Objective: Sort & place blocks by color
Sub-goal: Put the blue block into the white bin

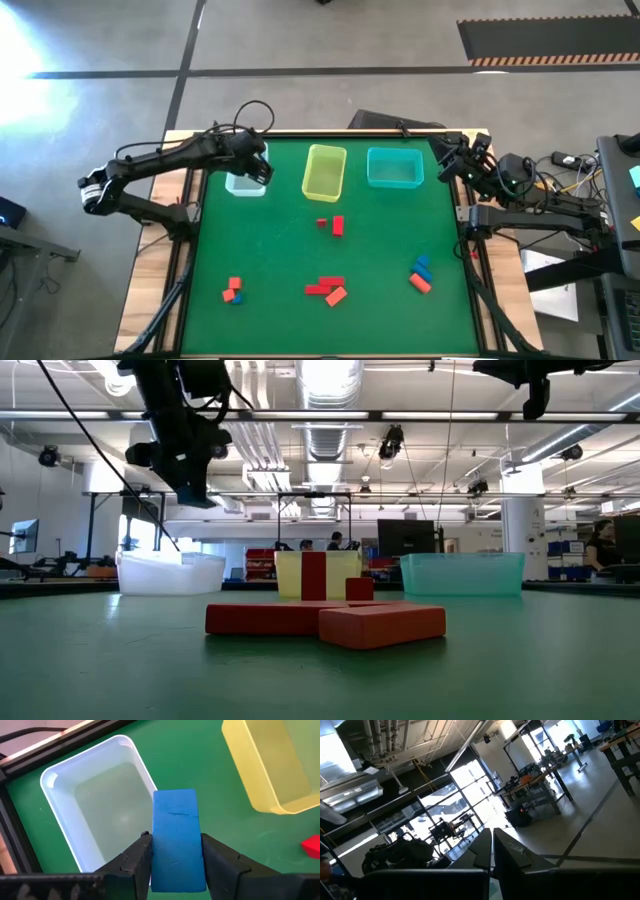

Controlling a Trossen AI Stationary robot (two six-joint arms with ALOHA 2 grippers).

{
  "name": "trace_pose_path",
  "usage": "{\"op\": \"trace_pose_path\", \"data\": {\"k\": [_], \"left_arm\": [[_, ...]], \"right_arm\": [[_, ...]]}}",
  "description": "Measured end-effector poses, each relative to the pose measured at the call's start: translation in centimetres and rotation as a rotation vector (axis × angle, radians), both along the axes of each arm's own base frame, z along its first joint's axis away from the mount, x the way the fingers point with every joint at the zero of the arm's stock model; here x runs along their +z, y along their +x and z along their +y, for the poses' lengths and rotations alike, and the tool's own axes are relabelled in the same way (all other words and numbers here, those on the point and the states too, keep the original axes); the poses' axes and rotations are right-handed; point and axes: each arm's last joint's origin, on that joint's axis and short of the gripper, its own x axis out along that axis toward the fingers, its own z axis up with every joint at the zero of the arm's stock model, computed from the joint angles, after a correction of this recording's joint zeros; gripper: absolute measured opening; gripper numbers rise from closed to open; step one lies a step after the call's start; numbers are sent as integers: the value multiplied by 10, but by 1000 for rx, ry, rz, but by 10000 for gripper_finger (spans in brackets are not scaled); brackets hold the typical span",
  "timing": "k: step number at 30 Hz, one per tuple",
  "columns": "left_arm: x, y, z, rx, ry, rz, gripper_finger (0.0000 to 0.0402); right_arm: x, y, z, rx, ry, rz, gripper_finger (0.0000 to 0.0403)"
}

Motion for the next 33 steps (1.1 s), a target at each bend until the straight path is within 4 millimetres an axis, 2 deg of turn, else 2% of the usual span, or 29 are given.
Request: {"op": "trace_pose_path", "data": {"k": [4,12,20,29,33], "left_arm": [[-7,3,3,4,-12,26,131],[-41,-1,17,65,-83,146,132],[-63,-2,35,95,-116,237,132],[-69,-1,38,43,-103,258,135],[-66,-1,38,42,-97,247,159]], "right_arm": [[0,0,0,0,1,4,9],[-5,2,0,1,13,43,9],[-5,2,0,0,9,47,9],[-15,8,-2,-3,12,163,9],[-19,8,-2,-3,22,199,9]]}}
